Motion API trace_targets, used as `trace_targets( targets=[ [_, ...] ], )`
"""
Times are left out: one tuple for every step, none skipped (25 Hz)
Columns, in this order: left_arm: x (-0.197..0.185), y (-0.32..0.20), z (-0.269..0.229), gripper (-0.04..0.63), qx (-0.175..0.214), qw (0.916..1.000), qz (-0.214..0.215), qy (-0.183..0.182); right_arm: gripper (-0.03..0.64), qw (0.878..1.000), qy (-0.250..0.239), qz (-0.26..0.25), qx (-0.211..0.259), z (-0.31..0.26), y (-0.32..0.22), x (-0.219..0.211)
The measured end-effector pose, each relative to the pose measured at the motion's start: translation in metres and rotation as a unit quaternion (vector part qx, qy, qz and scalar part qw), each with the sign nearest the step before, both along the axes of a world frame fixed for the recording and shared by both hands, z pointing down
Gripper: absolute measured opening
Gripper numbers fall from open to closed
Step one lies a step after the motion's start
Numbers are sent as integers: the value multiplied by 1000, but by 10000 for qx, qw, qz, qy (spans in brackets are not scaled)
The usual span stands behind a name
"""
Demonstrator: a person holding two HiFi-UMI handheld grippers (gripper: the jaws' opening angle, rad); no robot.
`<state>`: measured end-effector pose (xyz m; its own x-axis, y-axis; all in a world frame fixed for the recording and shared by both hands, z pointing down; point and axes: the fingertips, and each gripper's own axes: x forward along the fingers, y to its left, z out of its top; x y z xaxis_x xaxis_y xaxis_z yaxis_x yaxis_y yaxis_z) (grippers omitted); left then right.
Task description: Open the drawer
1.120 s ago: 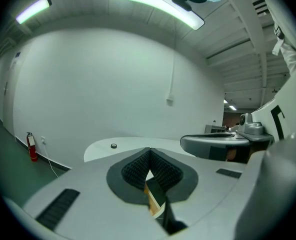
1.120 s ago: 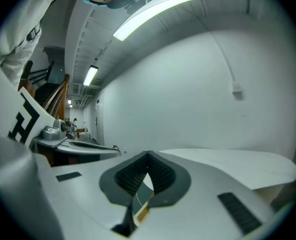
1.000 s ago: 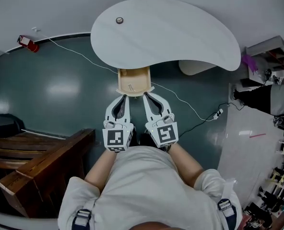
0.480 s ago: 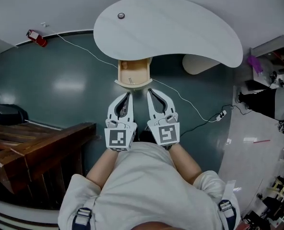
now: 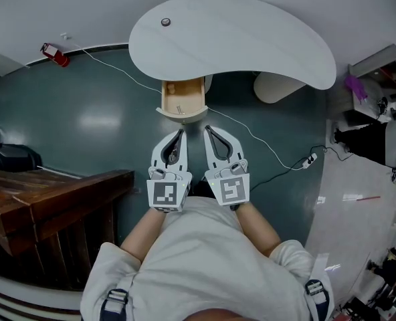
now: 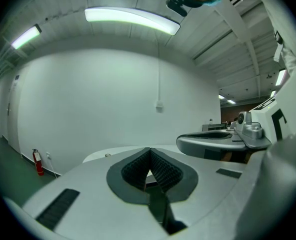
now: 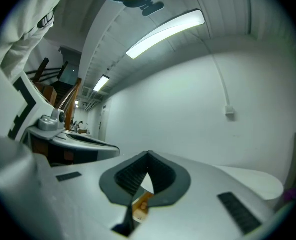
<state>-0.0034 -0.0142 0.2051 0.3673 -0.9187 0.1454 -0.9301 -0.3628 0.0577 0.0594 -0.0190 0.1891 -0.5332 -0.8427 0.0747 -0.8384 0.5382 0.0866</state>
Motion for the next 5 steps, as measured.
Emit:
trace_targets(
  targets=[
    [3, 3, 0, 5, -10, 10000, 7, -18, 11, 10000, 16, -7, 33, -1, 3, 2],
    [7, 6, 0, 5, -18, 10000, 16, -27, 11, 10000, 19, -12, 52, -2, 6, 5],
    [11, 9, 0, 5, -28, 10000, 29, -25, 11, 10000, 17, -15, 53, -2, 9, 8],
    [15, 12, 0, 5, -41, 10000, 43, -19, 11, 10000, 13, -18, 44, -3, 12, 11],
    [20, 16, 0, 5, -53, 10000, 58, -11, 11, 10000, 10, -21, 31, -3, 15, 15]
  ],
)
